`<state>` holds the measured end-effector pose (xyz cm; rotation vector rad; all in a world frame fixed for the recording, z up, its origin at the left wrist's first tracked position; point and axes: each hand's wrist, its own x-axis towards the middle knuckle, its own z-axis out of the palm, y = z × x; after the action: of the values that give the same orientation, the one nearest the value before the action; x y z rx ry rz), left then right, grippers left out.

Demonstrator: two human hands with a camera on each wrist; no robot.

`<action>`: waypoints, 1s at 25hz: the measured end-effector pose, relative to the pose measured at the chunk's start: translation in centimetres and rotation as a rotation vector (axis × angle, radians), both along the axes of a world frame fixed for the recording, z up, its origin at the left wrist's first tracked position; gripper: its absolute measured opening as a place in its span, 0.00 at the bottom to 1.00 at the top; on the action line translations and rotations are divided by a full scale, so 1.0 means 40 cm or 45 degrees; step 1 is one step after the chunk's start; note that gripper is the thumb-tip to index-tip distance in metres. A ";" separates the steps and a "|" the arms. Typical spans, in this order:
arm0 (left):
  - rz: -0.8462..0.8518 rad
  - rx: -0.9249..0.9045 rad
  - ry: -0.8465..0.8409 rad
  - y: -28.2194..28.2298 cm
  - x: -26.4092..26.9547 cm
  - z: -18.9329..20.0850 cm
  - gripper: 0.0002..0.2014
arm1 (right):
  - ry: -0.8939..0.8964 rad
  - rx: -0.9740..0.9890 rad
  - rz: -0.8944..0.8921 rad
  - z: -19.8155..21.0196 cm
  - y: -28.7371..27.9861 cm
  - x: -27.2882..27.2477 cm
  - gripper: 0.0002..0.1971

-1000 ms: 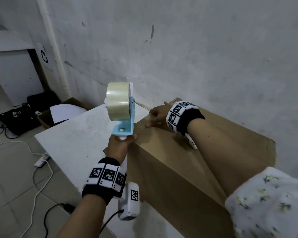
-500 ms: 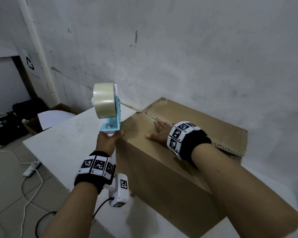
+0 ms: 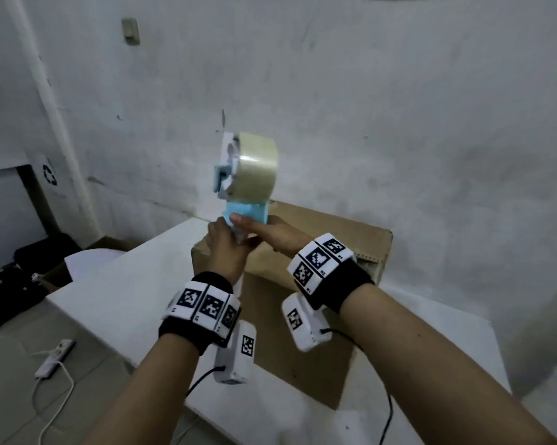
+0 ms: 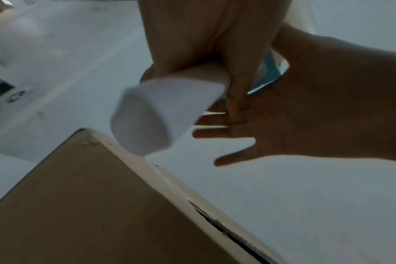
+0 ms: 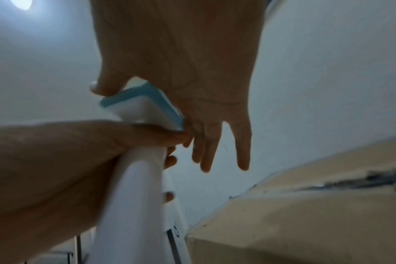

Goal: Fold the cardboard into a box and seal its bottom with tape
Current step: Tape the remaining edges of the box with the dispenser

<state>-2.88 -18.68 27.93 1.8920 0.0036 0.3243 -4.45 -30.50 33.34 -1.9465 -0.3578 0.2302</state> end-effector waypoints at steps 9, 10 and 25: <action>-0.894 -0.355 -0.138 -0.260 -0.383 0.063 0.24 | 0.027 0.808 -0.102 -0.090 -0.240 -0.321 0.41; -0.927 -0.343 -0.135 -0.277 -0.415 0.064 0.24 | 0.010 0.789 -0.058 -0.093 -0.262 -0.359 0.45; -0.812 -0.696 0.394 -0.189 -0.367 0.089 0.22 | -0.074 0.902 -0.534 -0.090 -0.305 -0.555 0.04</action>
<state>-17.56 -26.25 31.48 1.2946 -0.2712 -0.3753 -26.66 -42.69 29.73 -1.2839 -0.0421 -0.2086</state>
